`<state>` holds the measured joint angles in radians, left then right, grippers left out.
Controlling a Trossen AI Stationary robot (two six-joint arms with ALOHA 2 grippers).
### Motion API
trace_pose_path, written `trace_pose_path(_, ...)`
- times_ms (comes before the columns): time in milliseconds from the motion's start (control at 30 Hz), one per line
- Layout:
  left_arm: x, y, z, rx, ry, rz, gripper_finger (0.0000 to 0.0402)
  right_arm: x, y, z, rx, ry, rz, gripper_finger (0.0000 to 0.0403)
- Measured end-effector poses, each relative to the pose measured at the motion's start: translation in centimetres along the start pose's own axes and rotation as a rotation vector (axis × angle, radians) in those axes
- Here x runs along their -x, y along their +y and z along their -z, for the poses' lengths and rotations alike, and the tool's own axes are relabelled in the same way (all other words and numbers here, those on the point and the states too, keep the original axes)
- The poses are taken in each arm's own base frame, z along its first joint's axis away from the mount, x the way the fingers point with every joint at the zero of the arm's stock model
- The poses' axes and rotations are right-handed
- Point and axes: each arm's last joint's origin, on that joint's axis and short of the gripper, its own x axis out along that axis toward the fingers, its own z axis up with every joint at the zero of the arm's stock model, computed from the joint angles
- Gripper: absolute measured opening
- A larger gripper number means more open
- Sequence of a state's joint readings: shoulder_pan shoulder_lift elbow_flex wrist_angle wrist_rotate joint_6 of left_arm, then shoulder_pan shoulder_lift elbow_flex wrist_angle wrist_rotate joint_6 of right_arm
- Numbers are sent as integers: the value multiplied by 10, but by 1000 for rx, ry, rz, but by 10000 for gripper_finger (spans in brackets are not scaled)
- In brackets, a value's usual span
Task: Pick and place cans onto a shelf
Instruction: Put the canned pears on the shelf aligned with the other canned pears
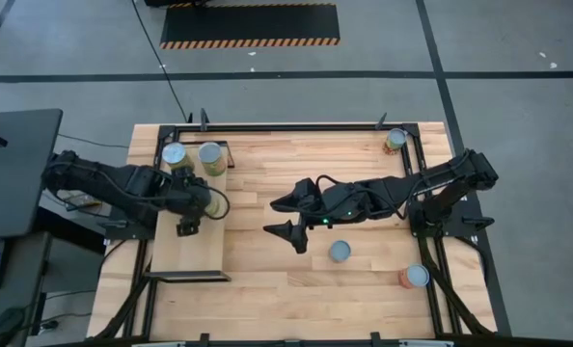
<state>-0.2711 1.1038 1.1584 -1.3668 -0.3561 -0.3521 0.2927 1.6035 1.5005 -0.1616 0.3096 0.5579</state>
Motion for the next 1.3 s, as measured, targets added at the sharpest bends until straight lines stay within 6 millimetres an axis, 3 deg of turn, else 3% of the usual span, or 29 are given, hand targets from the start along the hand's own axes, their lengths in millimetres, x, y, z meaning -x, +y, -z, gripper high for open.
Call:
trace_pose_path(300,-5,11,-4,-62,35,72,353,2,7,4,4,7,-21,373)
trace_pose_path(833,-11,29,-7,46,70,96,354,2,7,4,-11,7,-20,373)
trace_pose_path(1300,29,43,-5,86,87,106,354,2,7,4,-11,7,-20,373)
